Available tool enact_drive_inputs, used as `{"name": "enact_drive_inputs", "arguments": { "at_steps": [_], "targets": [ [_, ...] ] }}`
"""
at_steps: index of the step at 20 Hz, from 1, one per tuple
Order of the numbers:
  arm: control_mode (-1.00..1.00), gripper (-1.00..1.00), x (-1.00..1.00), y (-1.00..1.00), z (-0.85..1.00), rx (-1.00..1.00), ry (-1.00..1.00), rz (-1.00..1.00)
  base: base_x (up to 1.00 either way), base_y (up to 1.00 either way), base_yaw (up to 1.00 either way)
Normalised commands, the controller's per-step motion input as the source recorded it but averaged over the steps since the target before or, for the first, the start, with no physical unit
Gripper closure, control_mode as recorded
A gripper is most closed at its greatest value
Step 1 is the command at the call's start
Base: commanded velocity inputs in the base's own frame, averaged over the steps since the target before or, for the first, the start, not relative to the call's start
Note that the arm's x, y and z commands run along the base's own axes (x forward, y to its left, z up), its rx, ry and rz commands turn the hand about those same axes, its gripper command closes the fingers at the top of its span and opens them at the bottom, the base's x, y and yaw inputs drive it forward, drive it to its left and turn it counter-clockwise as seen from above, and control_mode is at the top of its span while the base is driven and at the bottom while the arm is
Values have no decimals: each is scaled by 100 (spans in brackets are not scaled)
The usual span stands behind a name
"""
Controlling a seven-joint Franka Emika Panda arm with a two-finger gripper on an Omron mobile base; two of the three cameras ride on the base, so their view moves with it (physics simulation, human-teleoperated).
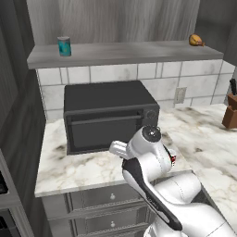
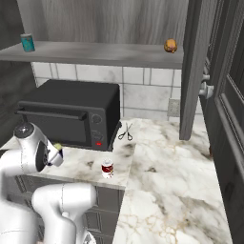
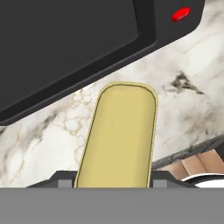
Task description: Pick the cans from the counter and place them in their designated side in the cabinet.
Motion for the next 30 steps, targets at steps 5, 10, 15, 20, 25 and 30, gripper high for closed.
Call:
{"name": "enact_drive_inputs", "arguments": {
  "at_steps": [5, 10, 15, 20, 25, 30],
  "targets": [
    [-100, 100, -26, -4, 21, 0, -1, 1, 0, 0, 0],
    [-100, 100, -22, -1, 29, 0, -4, 3, 0, 0, 0],
    [-100, 100, -20, -1, 31, 1, -6, 2, 0, 0, 0],
    [-100, 100, -20, -7, 31, 1, -7, 2, 0, 0, 0],
    [-100, 100, -21, -12, 31, 2, -7, 2, 0, 0, 0],
    [-100, 100, -14, -8, 27, 3, -6, 4, 0, 0, 0]
  ]
}}
